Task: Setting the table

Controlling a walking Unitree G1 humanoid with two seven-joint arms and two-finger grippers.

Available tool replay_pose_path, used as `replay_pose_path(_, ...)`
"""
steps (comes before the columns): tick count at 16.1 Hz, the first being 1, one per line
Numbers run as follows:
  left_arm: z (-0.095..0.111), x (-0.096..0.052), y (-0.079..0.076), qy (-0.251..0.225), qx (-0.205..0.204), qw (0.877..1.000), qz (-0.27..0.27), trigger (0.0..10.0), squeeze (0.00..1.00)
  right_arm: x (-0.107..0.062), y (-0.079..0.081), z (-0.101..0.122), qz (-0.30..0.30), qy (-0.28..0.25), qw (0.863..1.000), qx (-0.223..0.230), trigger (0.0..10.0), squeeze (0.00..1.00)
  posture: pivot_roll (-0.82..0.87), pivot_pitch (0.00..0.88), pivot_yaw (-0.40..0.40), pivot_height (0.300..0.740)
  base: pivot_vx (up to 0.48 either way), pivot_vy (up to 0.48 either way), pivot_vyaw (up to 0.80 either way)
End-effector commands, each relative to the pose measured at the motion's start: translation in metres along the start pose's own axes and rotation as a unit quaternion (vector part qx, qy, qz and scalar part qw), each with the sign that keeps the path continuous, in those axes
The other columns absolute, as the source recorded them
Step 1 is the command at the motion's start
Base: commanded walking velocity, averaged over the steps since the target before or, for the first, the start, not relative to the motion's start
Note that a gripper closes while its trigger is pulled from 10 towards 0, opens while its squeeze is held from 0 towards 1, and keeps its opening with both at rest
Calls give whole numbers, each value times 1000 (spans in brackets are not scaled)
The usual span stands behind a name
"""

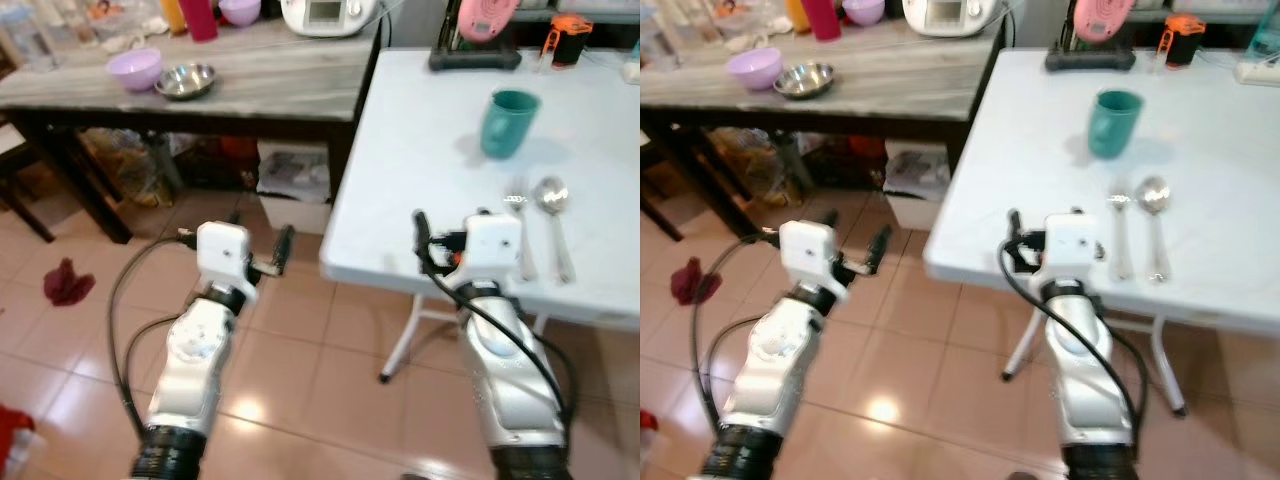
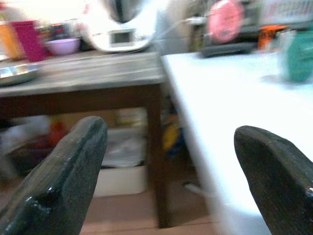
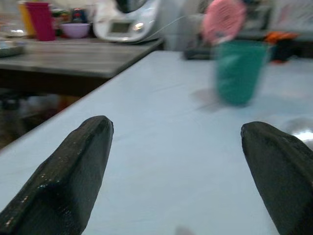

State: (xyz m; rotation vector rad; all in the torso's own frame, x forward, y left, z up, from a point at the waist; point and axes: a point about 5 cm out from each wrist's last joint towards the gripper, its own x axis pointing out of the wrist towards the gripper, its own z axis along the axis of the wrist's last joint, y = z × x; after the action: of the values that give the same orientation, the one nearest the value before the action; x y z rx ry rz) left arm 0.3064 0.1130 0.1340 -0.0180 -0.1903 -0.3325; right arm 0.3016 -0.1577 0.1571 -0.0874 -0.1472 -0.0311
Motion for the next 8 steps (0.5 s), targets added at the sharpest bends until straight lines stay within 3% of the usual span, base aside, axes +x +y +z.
replay_pose_path(1,3,-1,7,-2,9,1000,6,10000,0,0,5,6,1,-10,1000,9,10000,0,-208,130,117,740,0,-435,0)
replay_pose_path(4,4,-1,6,-2,10,1000,4,10000,0,0,6,7,0,-11,1000,8,10000,0,-209,132,115,740,0,-366,0)
replay_pose_path(5,4,-1,6,-2,9,1000,3,10000,0,0,6,7,-1,-11,1000,7,10000,0,-209,133,115,740,0,0,0)
replay_pose_path(8,4,-2,4,-5,0,1000,-1,10000,0,1,6,7,0,-9,1000,7,10000,0,-208,134,114,740,0,0,-625)
